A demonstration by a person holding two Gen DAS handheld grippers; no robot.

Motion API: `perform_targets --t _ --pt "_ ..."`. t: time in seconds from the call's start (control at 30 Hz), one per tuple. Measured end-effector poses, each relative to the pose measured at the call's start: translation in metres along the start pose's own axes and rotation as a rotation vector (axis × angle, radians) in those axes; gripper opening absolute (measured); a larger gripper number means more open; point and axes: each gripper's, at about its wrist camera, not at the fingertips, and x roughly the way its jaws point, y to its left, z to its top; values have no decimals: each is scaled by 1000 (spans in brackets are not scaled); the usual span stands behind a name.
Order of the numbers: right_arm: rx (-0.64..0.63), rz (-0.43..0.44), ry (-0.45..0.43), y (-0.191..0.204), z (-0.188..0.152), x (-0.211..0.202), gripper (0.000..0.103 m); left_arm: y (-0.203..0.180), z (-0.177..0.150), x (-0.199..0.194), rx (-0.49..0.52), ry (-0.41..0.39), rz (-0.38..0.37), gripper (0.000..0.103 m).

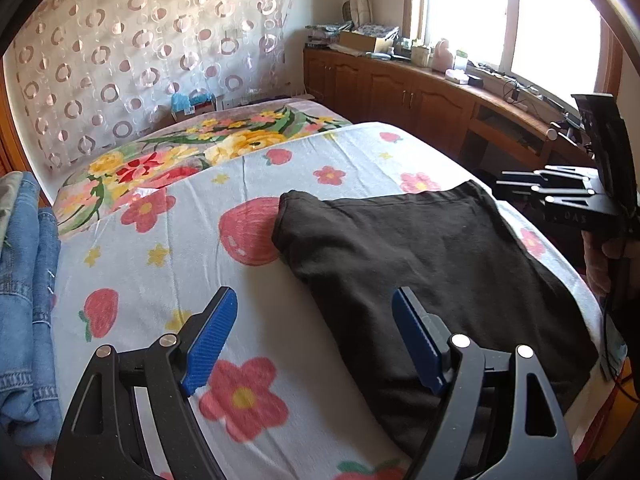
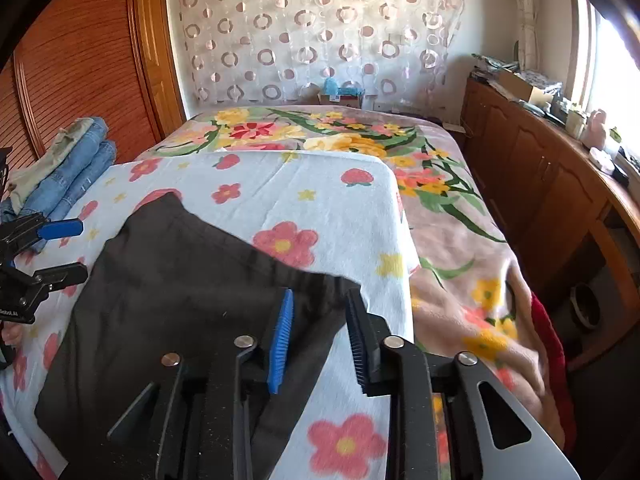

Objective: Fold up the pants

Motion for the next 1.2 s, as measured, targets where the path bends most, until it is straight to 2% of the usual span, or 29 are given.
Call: perform_targets --t 0.3,0.7,0.77,0.83,1.13,1.2 --pt "40 16 -36 7 -33 -38 30 -14 -19 -31 11 -36 -21 80" --pt "72 41 -42 29 -85 -80 30 -30 -62 -51 26 -10 -47 80" --pt "76 46 -31 30 -92 -83 34 -31 -70 -55 25 -2 -52 80" --pt "83 39 -24 32 -100 -86 43 -33 -77 -60 25 -3 -55 80" --pt "130 53 -8 36 -116 -101 43 -43 -100 -75 21 -5 -104 80" --pt "132 54 -8 39 -119 -102 43 -47 -103 -76 29 -8 -123 76"
